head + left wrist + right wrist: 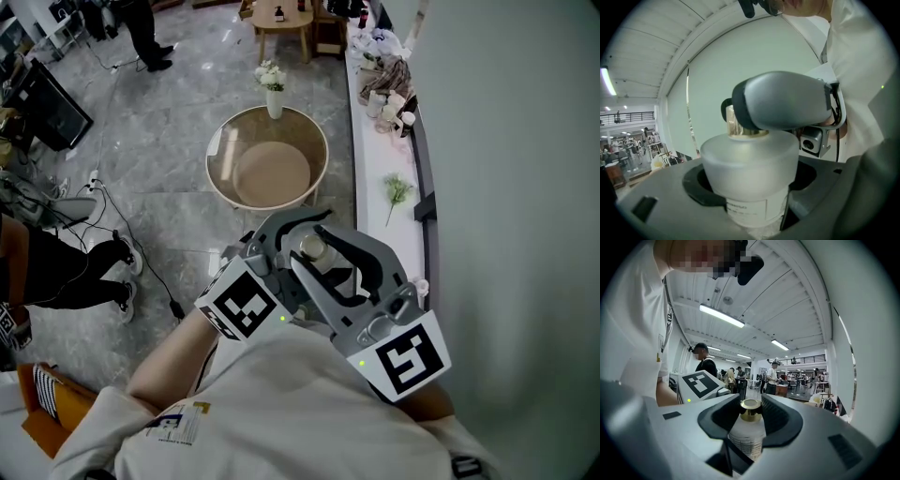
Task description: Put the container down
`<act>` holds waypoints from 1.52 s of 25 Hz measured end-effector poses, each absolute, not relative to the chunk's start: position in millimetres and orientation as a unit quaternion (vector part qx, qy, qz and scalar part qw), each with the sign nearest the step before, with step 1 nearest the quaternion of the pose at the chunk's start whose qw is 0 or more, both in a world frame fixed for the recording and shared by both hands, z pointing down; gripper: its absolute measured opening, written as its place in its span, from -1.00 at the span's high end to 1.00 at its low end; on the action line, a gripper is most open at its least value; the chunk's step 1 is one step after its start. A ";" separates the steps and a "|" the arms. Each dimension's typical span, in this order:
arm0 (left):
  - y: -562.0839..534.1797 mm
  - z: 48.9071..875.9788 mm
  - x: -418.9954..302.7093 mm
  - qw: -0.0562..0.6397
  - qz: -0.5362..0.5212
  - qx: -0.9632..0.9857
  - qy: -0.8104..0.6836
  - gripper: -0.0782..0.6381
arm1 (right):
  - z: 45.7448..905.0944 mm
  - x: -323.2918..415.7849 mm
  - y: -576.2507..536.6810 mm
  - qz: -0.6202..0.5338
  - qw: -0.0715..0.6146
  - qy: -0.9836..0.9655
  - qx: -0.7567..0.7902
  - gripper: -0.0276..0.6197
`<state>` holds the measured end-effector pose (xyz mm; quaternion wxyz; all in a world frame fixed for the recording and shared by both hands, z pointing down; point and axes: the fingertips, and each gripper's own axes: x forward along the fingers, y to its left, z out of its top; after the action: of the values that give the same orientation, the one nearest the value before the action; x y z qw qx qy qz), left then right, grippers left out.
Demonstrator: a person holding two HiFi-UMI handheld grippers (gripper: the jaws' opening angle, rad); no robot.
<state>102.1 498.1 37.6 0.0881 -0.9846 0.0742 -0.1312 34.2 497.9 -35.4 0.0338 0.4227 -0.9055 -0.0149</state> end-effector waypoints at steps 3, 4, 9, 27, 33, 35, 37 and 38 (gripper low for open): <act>495.3 37.6 102.0 0.092 -0.125 -0.985 0.073 -0.19 | -35.8 33.0 494.4 -0.018 0.032 -0.907 0.420 0.49; 494.5 38.5 101.8 0.092 -0.122 -0.986 0.072 -0.19 | -35.6 32.2 492.9 -0.019 0.032 -0.907 0.420 0.49; 480.6 45.7 104.1 0.091 -0.111 -0.987 0.073 -0.19 | -26.7 33.3 478.4 -0.020 0.040 -0.906 0.420 0.49; 362.8 61.1 97.0 0.088 -0.114 -0.987 0.065 -0.19 | -11.2 26.3 358.6 -0.010 0.049 -0.903 0.427 0.49; 302.0 62.8 95.5 0.080 -0.119 -0.988 0.056 -0.19 | -10.6 25.2 294.9 0.002 0.054 -0.900 0.433 0.49; 280.2 63.5 91.1 0.077 -0.123 -0.988 0.052 -0.19 | -10.3 21.0 272.0 0.007 0.055 -0.898 0.436 0.49; 258.0 65.4 83.7 0.075 -0.127 -0.988 0.050 -0.19 | -8.2 14.1 249.1 0.016 0.058 -0.896 0.440 0.49; 246.4 66.5 80.0 0.075 -0.128 -0.988 0.049 -0.19 | -7.0 10.7 237.2 0.020 0.060 -0.895 0.441 0.49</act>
<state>80.0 246.4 66.5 0.0747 -0.9878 0.0489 -0.1279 10.7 237.2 -7.0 0.0599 0.4406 -0.8955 0.0200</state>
